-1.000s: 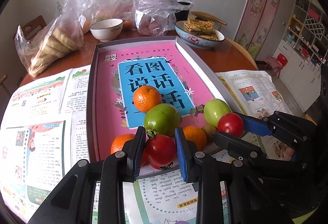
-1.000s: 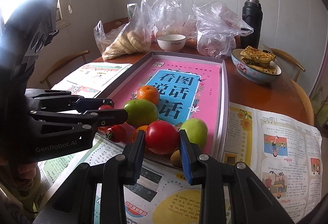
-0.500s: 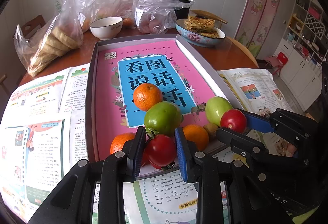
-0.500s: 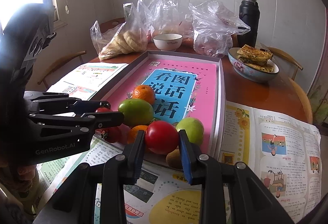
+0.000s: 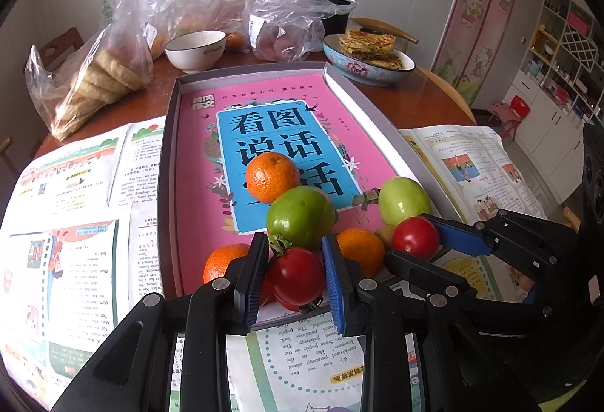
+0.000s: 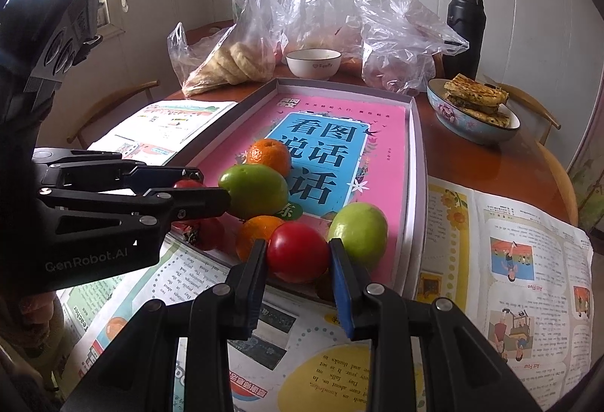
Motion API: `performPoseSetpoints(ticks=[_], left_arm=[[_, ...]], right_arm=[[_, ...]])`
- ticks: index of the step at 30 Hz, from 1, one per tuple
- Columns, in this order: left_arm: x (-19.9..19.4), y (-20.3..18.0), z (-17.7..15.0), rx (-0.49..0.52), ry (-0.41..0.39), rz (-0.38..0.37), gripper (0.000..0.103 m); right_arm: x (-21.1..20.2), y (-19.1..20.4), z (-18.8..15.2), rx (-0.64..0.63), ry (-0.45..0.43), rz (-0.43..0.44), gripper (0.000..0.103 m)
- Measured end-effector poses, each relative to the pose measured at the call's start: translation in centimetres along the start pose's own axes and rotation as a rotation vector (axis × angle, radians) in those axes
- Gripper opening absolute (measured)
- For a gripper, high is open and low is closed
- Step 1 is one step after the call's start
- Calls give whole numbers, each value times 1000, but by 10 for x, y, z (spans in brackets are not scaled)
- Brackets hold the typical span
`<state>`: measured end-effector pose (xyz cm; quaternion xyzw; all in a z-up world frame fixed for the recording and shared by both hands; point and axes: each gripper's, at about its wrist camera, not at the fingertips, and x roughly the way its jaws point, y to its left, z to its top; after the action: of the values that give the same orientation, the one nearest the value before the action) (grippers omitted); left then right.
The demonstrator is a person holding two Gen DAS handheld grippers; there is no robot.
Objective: Organize fruits
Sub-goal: 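Lower the tomatoes onto the book and open the left tool while the right tool opens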
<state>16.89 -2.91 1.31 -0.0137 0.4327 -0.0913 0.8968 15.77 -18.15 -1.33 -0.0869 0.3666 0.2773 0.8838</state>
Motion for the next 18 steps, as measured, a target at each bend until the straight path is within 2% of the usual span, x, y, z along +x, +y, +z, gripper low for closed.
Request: performPoseSetpoints(ticks=[18], left_arm=[[-4,1,-2,-12,-3,3,30]], right_arm=[[-6,0,-2,3,-2,2,35]])
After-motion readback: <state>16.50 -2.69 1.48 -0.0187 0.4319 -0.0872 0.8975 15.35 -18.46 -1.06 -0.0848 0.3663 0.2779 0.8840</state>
